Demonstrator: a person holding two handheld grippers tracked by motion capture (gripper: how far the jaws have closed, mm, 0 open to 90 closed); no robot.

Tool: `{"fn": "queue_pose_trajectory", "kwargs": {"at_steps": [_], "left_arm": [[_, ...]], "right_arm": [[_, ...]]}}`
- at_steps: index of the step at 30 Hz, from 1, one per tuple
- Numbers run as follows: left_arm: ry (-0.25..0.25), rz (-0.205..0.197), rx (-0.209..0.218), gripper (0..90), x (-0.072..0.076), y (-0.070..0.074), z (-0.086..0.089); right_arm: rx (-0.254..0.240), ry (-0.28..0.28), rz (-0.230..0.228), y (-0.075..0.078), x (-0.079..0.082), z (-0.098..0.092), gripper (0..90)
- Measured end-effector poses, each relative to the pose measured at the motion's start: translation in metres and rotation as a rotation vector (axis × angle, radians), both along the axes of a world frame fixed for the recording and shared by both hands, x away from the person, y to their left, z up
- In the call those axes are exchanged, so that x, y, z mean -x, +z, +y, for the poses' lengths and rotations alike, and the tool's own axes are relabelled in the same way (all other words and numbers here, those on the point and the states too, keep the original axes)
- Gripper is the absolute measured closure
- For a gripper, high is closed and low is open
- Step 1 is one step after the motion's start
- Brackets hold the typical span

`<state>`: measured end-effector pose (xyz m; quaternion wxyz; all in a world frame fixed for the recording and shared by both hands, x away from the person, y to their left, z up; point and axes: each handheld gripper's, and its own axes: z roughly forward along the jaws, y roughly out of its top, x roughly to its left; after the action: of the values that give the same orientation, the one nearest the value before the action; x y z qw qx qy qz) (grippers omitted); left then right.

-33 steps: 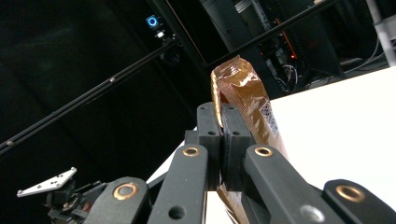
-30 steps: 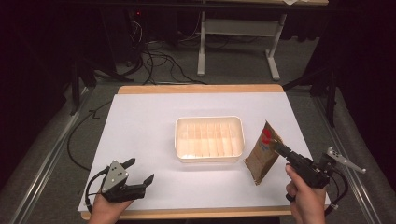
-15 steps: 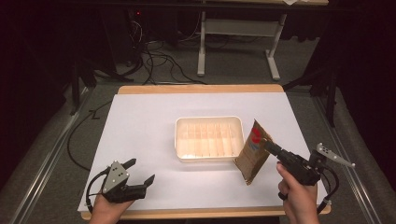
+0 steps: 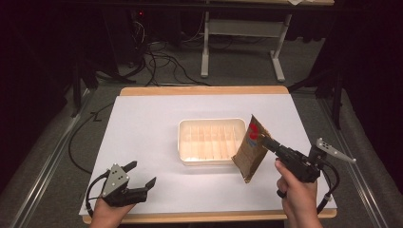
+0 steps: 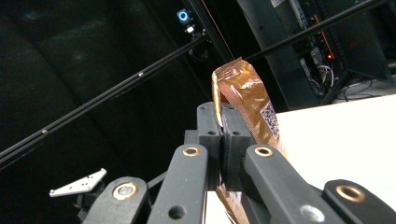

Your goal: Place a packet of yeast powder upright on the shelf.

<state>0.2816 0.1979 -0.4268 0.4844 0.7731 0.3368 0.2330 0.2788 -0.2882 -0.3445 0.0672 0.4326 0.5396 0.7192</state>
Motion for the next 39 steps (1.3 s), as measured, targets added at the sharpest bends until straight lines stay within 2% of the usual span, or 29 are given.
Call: {"fn": "queue_pose_trajectory", "kwargs": {"at_steps": [7, 18, 31, 39], "left_arm": [[-0.005, -0.003, -0.001, 15.8, 0.000, 0.000, -0.001], [-0.008, -0.006, -0.002, 15.8, 0.001, 0.001, -0.001], [-0.018, -0.012, 0.013, 15.8, 0.001, 0.002, 0.000], [-0.023, -0.007, 0.015, 15.8, 0.001, 0.001, 0.000]], "right_arm": [[-0.024, -0.010, -0.001, 0.007, -0.011, 0.009, 89.5], [-0.016, -0.044, 0.024, 0.005, -0.032, 0.019, 89.6], [-0.009, -0.077, 0.057, 0.003, -0.070, 0.038, 89.6], [-0.005, -0.094, 0.060, 0.006, -0.086, 0.048, 89.6]]}}
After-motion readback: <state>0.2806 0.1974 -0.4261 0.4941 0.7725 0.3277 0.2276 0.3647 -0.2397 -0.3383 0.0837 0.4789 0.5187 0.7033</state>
